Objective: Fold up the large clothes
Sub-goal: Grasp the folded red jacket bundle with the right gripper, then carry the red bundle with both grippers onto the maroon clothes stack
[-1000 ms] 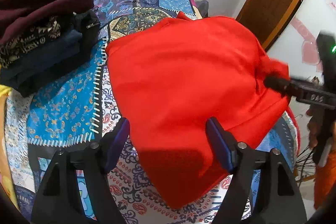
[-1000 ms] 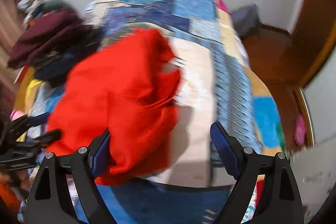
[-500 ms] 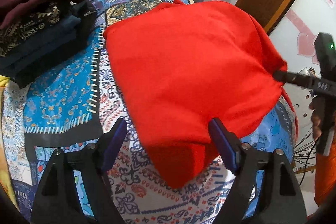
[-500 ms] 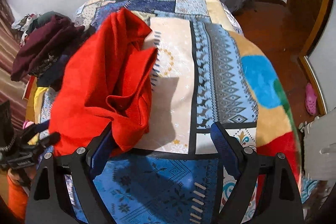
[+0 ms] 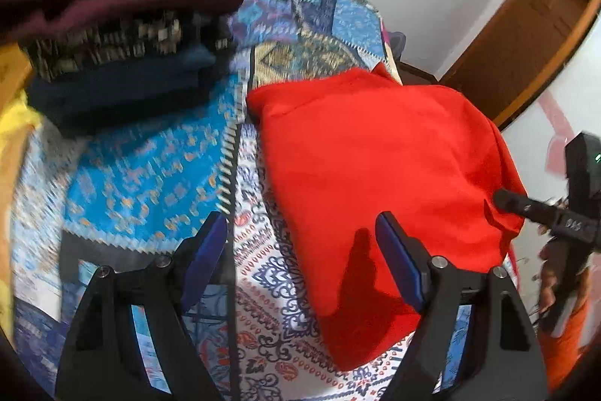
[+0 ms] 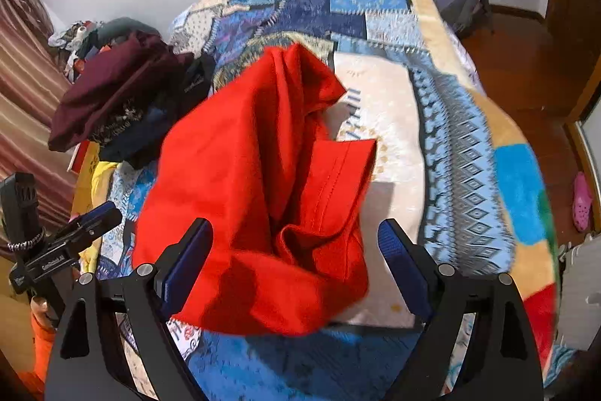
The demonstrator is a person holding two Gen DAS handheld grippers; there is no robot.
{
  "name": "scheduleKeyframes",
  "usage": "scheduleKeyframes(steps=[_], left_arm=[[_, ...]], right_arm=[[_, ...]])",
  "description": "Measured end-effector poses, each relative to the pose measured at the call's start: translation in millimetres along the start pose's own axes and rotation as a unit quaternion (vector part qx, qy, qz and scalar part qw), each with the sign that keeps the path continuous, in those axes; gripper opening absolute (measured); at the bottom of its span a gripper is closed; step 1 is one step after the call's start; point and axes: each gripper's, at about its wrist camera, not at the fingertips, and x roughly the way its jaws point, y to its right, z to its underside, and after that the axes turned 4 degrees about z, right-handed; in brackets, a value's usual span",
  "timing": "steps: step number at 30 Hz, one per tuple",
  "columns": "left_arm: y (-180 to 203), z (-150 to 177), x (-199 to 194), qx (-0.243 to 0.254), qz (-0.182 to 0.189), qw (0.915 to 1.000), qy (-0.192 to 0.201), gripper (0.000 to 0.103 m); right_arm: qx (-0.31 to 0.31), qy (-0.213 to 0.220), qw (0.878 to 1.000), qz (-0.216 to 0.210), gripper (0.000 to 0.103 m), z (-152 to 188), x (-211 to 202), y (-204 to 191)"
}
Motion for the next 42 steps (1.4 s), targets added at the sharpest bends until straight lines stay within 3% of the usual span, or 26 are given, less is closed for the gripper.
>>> scheduleKeyframes(steps=[4,7,13,15,18,21,28,31,38,42], left_arm=[[-15.2,2.4,25.8,-0.054,0.054,0.9964,-0.038,0.081],[-24.3,-0.5,41.1,-0.094,0.105,0.9881,-0.06,0.081],[-30.0,-8.4,70.4,-0.146,0.169,0.9708,-0.089,0.081],[-32.2,-10.4,79.6,-0.163,0.187,0.964,-0.095,0.081],[-35.2,-11.8,90.4,-0.189,0.209,0.9546,-0.097,0.081],[-36.8,-11.4,92.8,-0.195,0.221,0.9508,-0.095,0.078],[-26.8,-14.6,68.2,-0.156,0.206,0.9632,-0.072,0.044],[-18.4,-20.5,51.2,-0.135,0.193,0.97,-0.06,0.037],[-2.9,-46.7,-8.5,-0.086,0.196,0.9768,-0.011,0.032],[4.9,-66.5,-54.5,-0.055,0.208,0.9763,0.027,0.032]], right_arm=[[0.044,-0.031,0.998,-0.021,0.088,-2.6,18.2,19.6],[0.071,-0.048,0.994,-0.061,0.088,-4.8,26.6,32.5],[0.062,-0.047,0.992,-0.098,0.087,-11.5,34.0,30.3],[0.064,-0.052,0.989,-0.121,0.08,-13.5,39.7,29.1],[0.085,-0.069,0.98,-0.169,0.054,-15.2,48.7,30.5],[0.101,-0.074,0.975,-0.183,0.048,-13.0,50.7,33.7],[0.083,-0.053,0.98,-0.175,0.027,-9.8,28.1,21.7],[0.068,-0.044,0.982,-0.168,0.022,-14.5,14.9,10.8],[0.034,-0.008,0.985,-0.17,0.018,-31.9,-15.5,-26.1],[0.013,0.022,0.985,-0.171,0.018,-46.6,-33.8,-47.2]])
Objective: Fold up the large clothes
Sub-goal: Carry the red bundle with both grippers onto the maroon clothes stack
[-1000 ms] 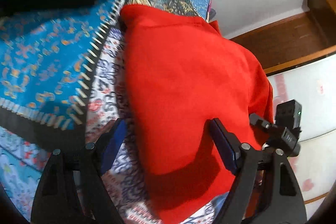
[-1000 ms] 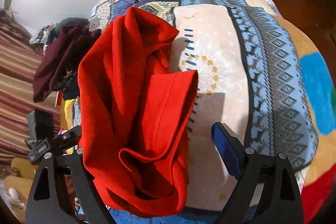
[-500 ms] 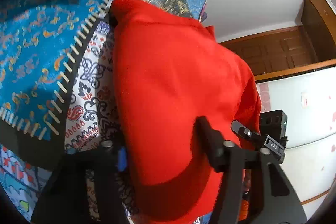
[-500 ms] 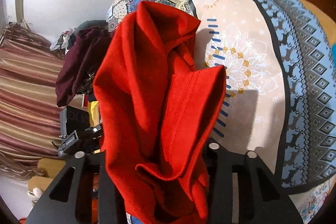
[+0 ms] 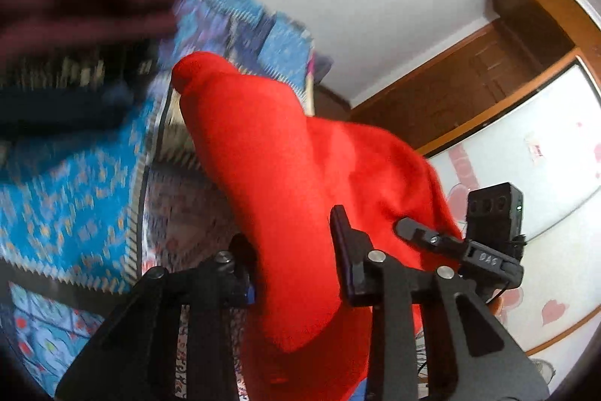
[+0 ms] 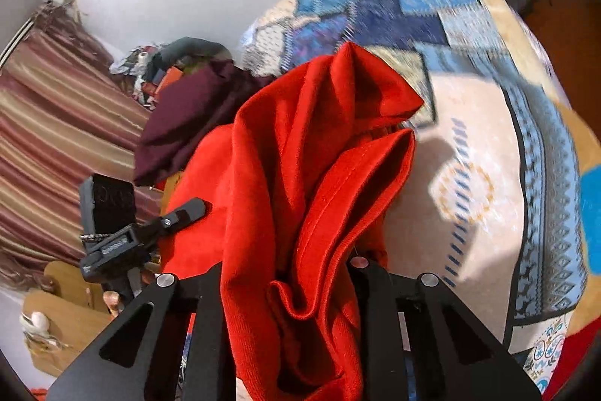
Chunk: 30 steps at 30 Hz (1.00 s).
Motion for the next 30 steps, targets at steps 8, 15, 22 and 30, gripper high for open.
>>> scheduleKeyframes(steps=[8,15,22,30], left_arm=[[56.7,-67.4,-60.3,0.087,-0.011,0.9939,0.067,0.031],[69.7,-131.5,-120.5,0.12,-0.033,0.9833,0.132,0.03],[34.2,-190.2,-173.9,0.132,-0.076,0.9708,0.185,0.03],[-89.8,-234.2,-182.2,0.07,-0.15,0.9687,0.185,0.031]], right_arm=[[-0.039,0.06,0.997,-0.024,0.018,-42.1,-11.5,-55.6],[-0.089,0.101,0.989,-0.056,0.018,-96.7,0.0,-115.5],[-0.133,0.109,0.982,-0.082,0.018,-139.0,51.5,-172.0],[-0.14,0.052,0.986,-0.08,0.018,-162.4,169.6,-205.7]])
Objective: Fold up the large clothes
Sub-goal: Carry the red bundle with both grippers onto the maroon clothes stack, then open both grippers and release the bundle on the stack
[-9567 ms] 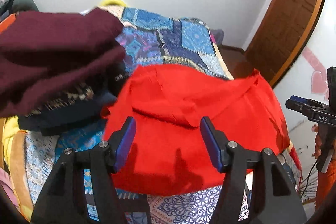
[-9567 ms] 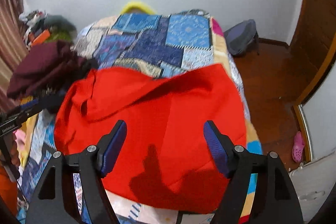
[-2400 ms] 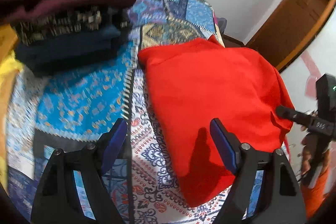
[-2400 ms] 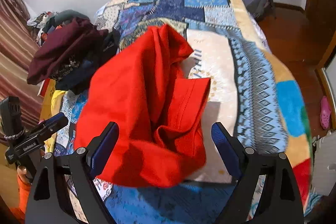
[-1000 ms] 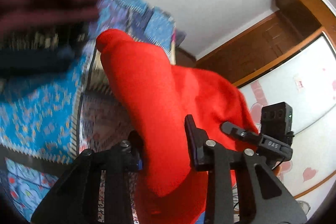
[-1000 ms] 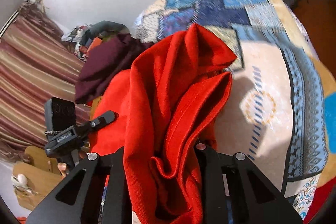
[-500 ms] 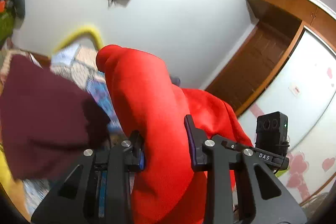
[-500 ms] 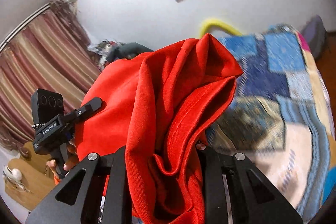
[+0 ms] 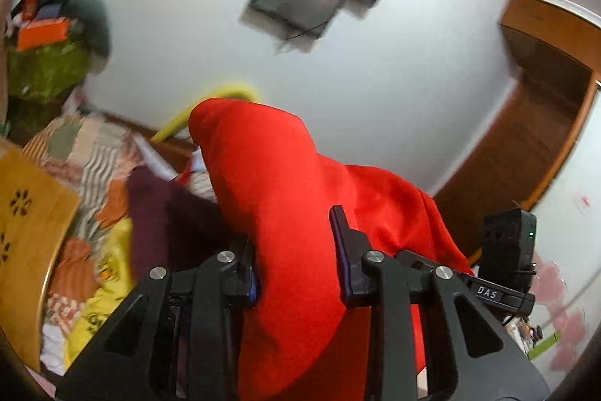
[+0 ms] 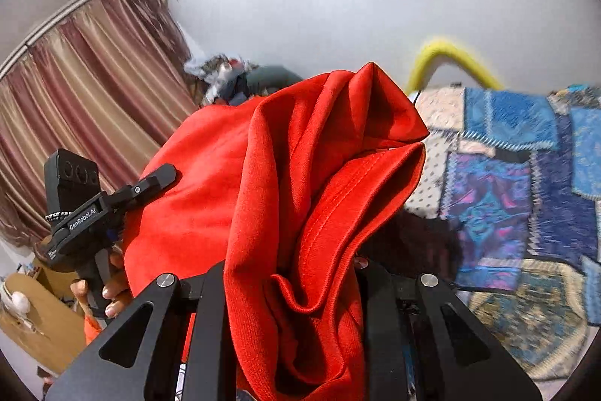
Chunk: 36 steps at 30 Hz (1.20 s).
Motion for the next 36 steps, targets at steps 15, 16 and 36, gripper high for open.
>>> scheduleKeyframes(steps=[15,16,36], left_arm=[[-79.7,37.3,25.7,-0.021,-0.069,0.996,-0.053,0.043],[-76.9,39.3,22.7,-0.016,-0.08,0.9952,-0.053,0.043],[88.8,81.5,-131.3,0.153,-0.134,0.9771,0.062,0.045]], right_arm=[[0.007,-0.049,0.997,0.066,0.049,31.3,55.2,10.7],[0.007,-0.048,0.996,0.079,0.052,31.5,50.9,11.6],[-0.096,0.115,0.981,0.122,0.054,56.4,-132.2,-87.3]])
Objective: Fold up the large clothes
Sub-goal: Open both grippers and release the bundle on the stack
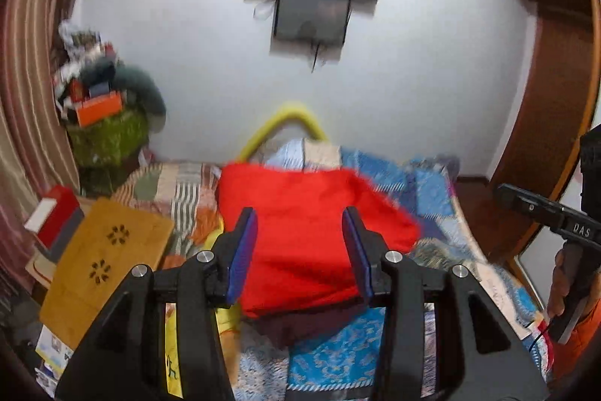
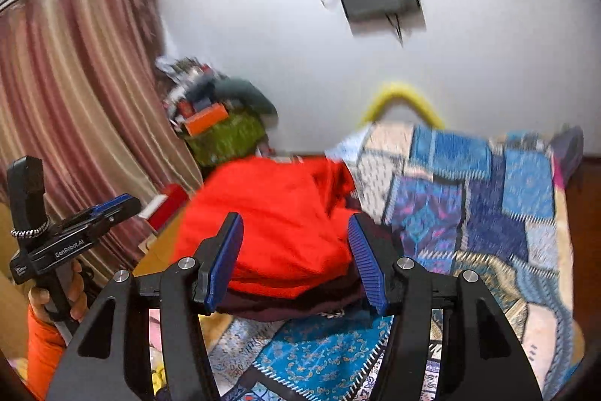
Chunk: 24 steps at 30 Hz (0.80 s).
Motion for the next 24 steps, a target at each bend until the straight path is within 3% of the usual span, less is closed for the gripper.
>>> scheduleKeyframes(steps=[5,9,14,19,24], left_arm=[[45.5,7.6,-84.6,0.024,0.032,0.9953,0.088,0.045],[72.7,25.1,-140.5,0.026,0.047,0.988,0.145,0.045],[89.4,56.4,-185.2,0.023,0.024,0.9784,0.204,0.046],[100.5,89.3,-201.0,0.018,0.004,0.9769,0.213,0.055],[110.0,112.5,-207.8,0.019,-0.031,0.9768,0.211,0.08]], right_arm=[[-0.042,0.096,0.995,-0.001,0.054,12.2,-87.5,-37.5],[-0.064,0.143,0.988,-0.004,0.054,28.4,-140.5,-62.3],[-0.08,0.177,0.981,0.01,0.054,55.6,-174.2,-81.7],[-0.089,0.184,0.978,0.038,0.054,78.0,-178.1,-88.2],[-0.078,0.179,0.979,0.052,0.081,84.3,-177.9,-83.3]])
